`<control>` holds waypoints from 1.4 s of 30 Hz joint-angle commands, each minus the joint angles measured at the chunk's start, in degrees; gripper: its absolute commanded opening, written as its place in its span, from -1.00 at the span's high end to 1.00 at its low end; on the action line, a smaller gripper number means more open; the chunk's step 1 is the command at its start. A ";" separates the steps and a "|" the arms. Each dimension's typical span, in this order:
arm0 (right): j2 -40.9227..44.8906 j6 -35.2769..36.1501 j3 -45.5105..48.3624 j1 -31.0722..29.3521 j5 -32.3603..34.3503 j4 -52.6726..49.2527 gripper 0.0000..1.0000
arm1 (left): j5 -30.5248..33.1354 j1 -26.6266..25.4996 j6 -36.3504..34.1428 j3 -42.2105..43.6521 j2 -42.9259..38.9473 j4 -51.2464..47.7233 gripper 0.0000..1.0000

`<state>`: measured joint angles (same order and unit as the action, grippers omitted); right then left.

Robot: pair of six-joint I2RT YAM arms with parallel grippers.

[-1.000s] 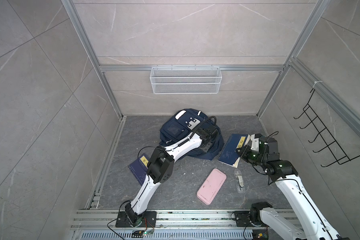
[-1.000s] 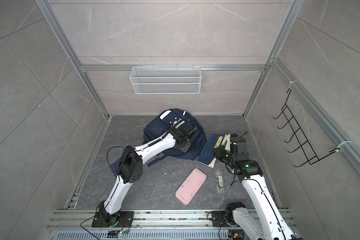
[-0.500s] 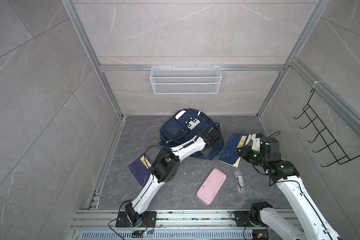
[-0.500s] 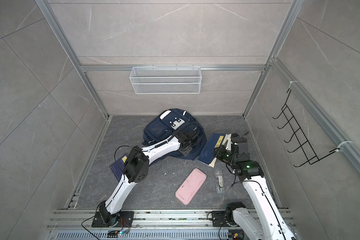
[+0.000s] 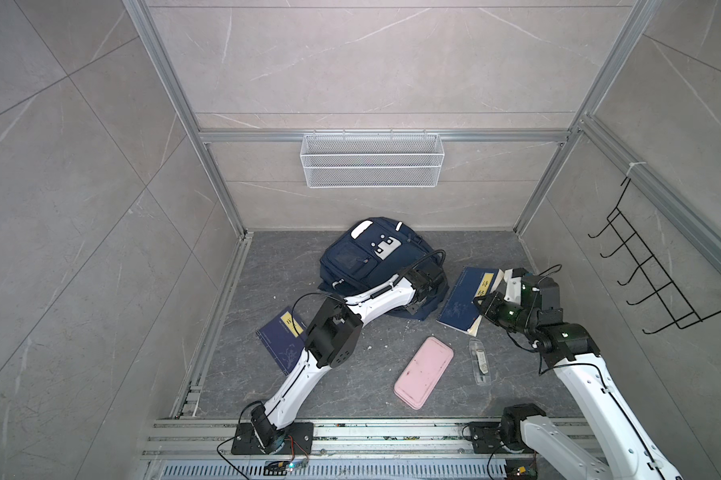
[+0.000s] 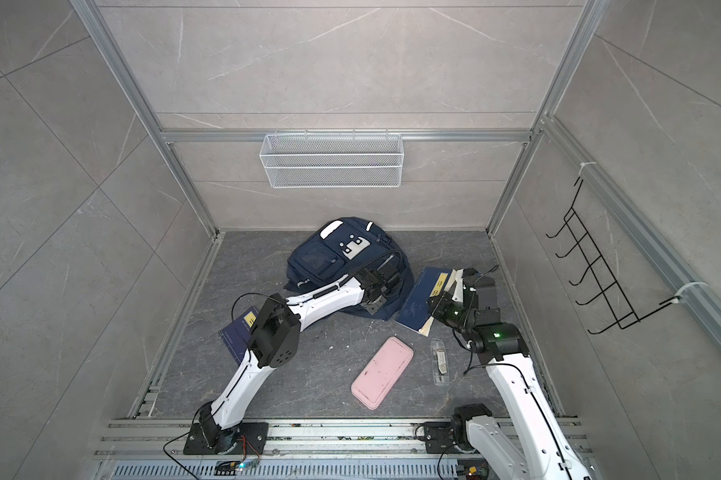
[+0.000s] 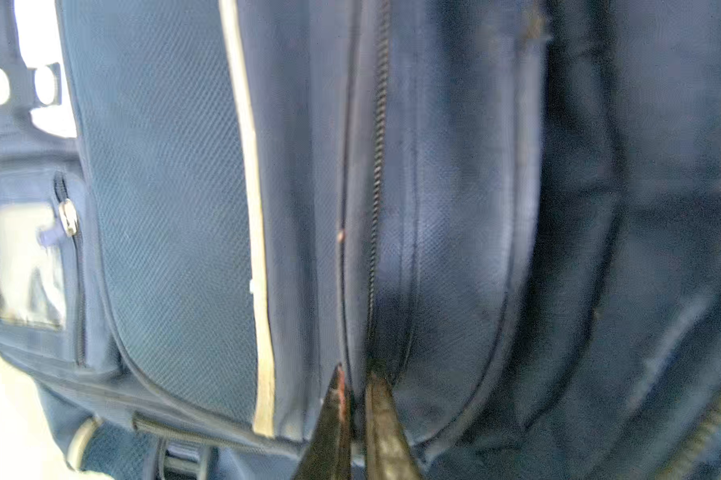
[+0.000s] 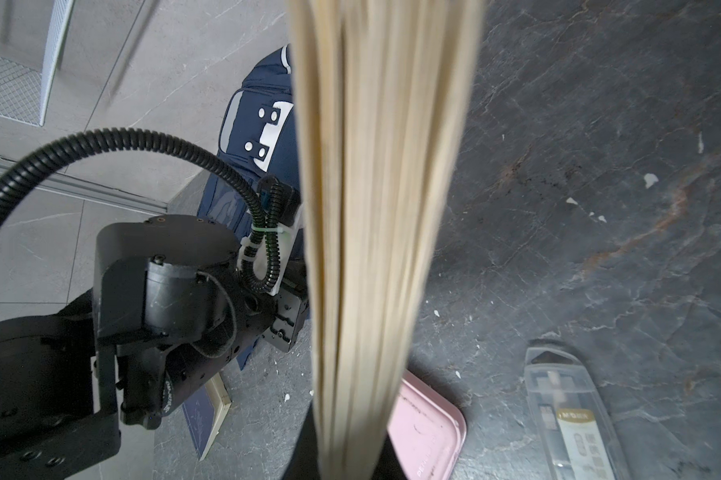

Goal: Pack the student bag

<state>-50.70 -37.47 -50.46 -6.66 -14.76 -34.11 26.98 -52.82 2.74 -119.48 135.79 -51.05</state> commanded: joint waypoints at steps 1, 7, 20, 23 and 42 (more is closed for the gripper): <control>1.10 0.38 0.82 0.20 -1.30 1.21 1.00 | 3.32 0.84 -1.64 -2.75 -1.73 -2.14 1.00; -0.25 -0.87 2.24 0.23 -3.26 4.51 1.00 | 4.92 0.85 -4.87 -11.32 -4.39 -5.30 1.00; -5.80 -3.50 3.14 0.21 -6.53 12.99 1.00 | 2.50 2.75 -3.48 -20.81 -9.25 -7.35 1.00; -7.50 -4.75 3.79 0.21 -7.64 16.11 1.00 | -1.95 3.88 -1.05 -20.65 -11.87 -6.49 1.00; -32.60 -21.81 4.95 -1.09 -16.89 55.99 1.00 | -17.61 8.52 8.81 -20.70 -16.63 -4.16 1.00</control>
<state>-79.37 -54.78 -44.84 -6.81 -29.89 10.52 11.33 -44.01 9.06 -137.69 122.91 -60.27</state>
